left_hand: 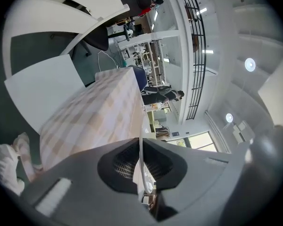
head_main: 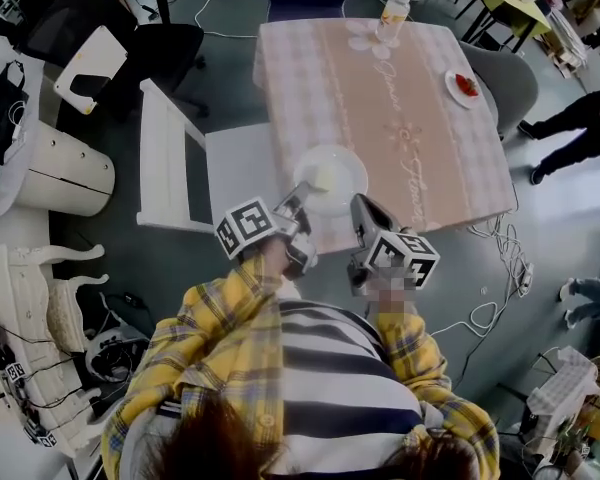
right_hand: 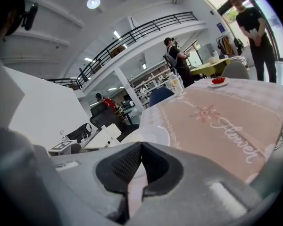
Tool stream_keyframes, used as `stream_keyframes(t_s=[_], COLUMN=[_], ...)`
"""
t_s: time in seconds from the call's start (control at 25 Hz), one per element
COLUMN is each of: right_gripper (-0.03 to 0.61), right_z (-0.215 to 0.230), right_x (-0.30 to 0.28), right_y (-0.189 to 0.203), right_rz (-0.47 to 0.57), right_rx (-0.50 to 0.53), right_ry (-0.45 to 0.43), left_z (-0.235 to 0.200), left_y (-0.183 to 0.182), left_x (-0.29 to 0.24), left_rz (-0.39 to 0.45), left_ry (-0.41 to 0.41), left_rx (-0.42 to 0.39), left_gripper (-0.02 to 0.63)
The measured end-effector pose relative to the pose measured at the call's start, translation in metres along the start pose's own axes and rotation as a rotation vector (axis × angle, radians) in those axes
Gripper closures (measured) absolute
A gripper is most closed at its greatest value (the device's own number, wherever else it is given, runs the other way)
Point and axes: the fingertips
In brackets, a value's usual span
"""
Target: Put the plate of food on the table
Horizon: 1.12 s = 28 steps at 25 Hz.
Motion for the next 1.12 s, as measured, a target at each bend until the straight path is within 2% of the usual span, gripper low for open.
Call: stream_keyframes(t_s=[0.4, 0.64, 1.12], right_gripper=[0.580, 0.580, 0.580], right_z=[0.012, 0.030, 0.076], right_x=[-0.032, -0.034, -0.038], right_y=[-0.021, -0.027, -0.049], right_rz=[0.025, 0.019, -0.007], right_rx=[-0.033, -0.052, -0.067], right_ry=[0.062, 0.081, 0.057], left_z=[-0.001, -0.005, -0.011], left_y=[-0.028, -0.019, 0.006], left_x=[-0.044, -0.066, -0.111], left_rz=[-0.093, -0.133, -0.152], left_ry=[0.005, -0.006, -0.058], left_rx=[-0.022, -0.002, 0.020], left_gripper=[0.606, 0.606, 0.595])
Point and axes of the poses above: the fingertips, and each gripper's own axes: x backward along the fingers, z to its right, y out of its underside, and after that the axes turned 1 degree about x, right-handed
